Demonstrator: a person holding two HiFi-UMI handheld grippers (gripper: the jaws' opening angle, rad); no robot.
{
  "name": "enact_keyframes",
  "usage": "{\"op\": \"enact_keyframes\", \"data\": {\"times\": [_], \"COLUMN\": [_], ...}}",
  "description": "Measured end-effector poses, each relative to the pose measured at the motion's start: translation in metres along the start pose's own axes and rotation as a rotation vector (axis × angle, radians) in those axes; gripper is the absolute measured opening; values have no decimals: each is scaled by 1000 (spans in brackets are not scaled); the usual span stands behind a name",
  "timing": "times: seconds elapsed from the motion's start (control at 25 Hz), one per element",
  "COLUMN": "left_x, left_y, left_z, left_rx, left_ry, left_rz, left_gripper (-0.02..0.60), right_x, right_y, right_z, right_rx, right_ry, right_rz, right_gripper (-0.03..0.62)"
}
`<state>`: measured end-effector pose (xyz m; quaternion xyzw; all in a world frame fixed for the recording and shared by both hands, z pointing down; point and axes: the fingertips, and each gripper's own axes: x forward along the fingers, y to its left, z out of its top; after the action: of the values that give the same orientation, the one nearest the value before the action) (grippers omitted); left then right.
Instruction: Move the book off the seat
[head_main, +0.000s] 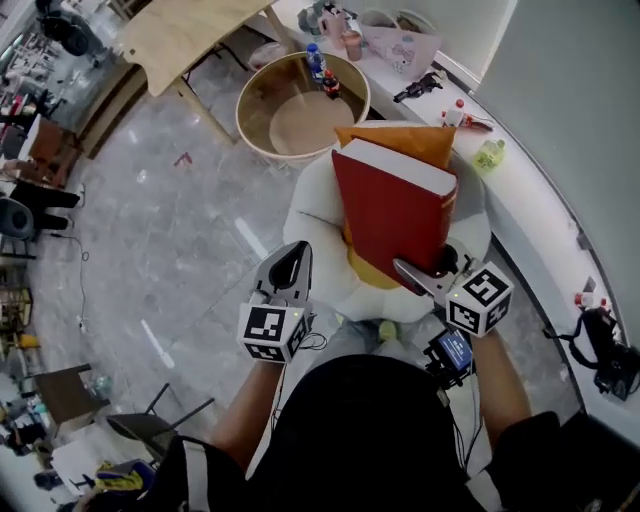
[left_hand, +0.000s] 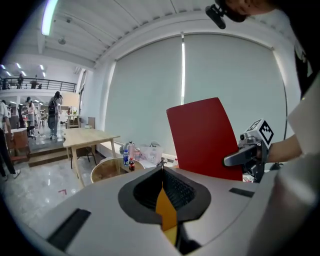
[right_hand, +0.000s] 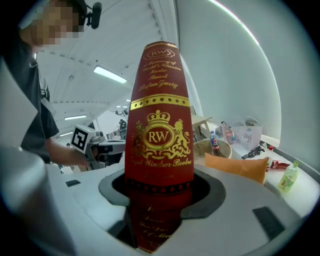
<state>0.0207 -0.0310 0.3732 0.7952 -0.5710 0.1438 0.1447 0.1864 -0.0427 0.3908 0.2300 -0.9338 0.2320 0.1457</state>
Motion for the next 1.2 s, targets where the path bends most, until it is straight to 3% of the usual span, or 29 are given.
{"op": "enact_keyframes", "data": {"times": [0.32, 0.68, 0.96, 1.2], "left_x": [-82, -184, -230, -263], "left_y": [-23, -10, -3, 16], "left_z": [24, 15, 0, -4], "left_rx": [-14, -36, -58, -89], "left_ry": [-81, -141, -171, -213], "left_rz": [159, 414, 509, 560], "left_gripper": [14, 14, 14, 14], "right_x": [-25, -12, 1, 22], "right_y": [59, 143, 185, 210], "right_z": [32, 48, 39, 49], "right_rx": [8, -64, -94, -126], "right_ry": [-174, -214, -197, -200], "right_rz": [95, 267, 351, 371], "right_gripper": [245, 245, 245, 246]}}
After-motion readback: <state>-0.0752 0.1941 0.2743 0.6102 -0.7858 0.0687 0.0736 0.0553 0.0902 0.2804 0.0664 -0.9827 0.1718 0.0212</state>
